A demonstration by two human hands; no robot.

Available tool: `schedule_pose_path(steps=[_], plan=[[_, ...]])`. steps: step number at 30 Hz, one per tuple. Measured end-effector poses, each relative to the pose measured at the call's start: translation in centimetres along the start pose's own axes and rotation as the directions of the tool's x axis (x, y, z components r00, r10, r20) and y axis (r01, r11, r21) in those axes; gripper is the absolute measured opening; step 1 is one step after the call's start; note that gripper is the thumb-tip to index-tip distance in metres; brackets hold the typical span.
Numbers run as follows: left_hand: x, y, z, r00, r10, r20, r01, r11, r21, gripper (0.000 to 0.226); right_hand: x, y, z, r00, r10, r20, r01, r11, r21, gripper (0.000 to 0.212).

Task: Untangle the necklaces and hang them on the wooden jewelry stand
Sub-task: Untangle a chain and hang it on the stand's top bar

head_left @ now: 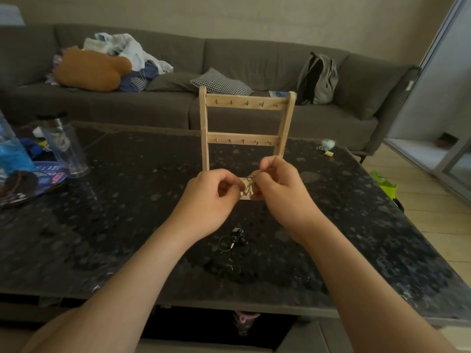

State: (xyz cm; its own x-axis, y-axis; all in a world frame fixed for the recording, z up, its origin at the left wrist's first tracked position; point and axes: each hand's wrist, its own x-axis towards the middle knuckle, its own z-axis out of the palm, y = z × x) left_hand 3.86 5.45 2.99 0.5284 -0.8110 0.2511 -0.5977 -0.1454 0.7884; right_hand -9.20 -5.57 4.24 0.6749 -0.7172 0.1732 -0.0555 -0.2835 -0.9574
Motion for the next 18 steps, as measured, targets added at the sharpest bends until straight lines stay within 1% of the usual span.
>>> schedule_pose_path(steps=[2, 4, 6, 8, 11, 13, 18], plan=[[0.3, 0.1, 0.0, 0.999, -0.044, 0.011, 0.045, 0.991, -0.128, 0.015, 0.1, -0.1, -0.3, 1.0, -0.005, -0.019, 0.005, 1.0, 0.013, 0.013], [0.3, 0.5, 0.1, 0.992, -0.122, 0.036, 0.127, 0.958, -0.255, 0.021, 0.2, 0.0, -0.4, 1.0, 0.007, -0.025, -0.007, 1.0, 0.028, 0.014], [0.6, 0.7, 0.2, 0.982, -0.182, 0.05, 0.188, 0.926, -0.327, 0.026, 0.3, 0.1, -0.5, 0.999, 0.016, -0.029, -0.015, 0.999, 0.045, 0.015], [0.8, 0.8, 0.3, 0.98, -0.188, 0.061, 0.197, 0.92, -0.338, 0.02, 0.5, 0.3, -0.7, 0.999, 0.021, -0.025, -0.018, 0.996, 0.082, 0.018], [0.9, 0.4, 0.4, 0.989, -0.13, 0.066, 0.144, 0.942, -0.302, 0.01, 0.6, 0.6, -1.0, 0.999, 0.03, -0.01, -0.029, 0.991, 0.128, 0.02], [0.9, 0.2, 0.5, 0.993, -0.104, 0.048, 0.113, 0.955, -0.274, 0.01, 0.7, 0.8, -1.1, 0.999, 0.036, -0.012, -0.034, 0.989, 0.142, 0.02], [0.9, -0.2, 0.7, 0.994, -0.101, 0.049, 0.111, 0.961, -0.255, 0.014, 0.9, 0.9, -1.2, 0.999, 0.041, -0.025, -0.037, 0.991, 0.129, 0.02]])
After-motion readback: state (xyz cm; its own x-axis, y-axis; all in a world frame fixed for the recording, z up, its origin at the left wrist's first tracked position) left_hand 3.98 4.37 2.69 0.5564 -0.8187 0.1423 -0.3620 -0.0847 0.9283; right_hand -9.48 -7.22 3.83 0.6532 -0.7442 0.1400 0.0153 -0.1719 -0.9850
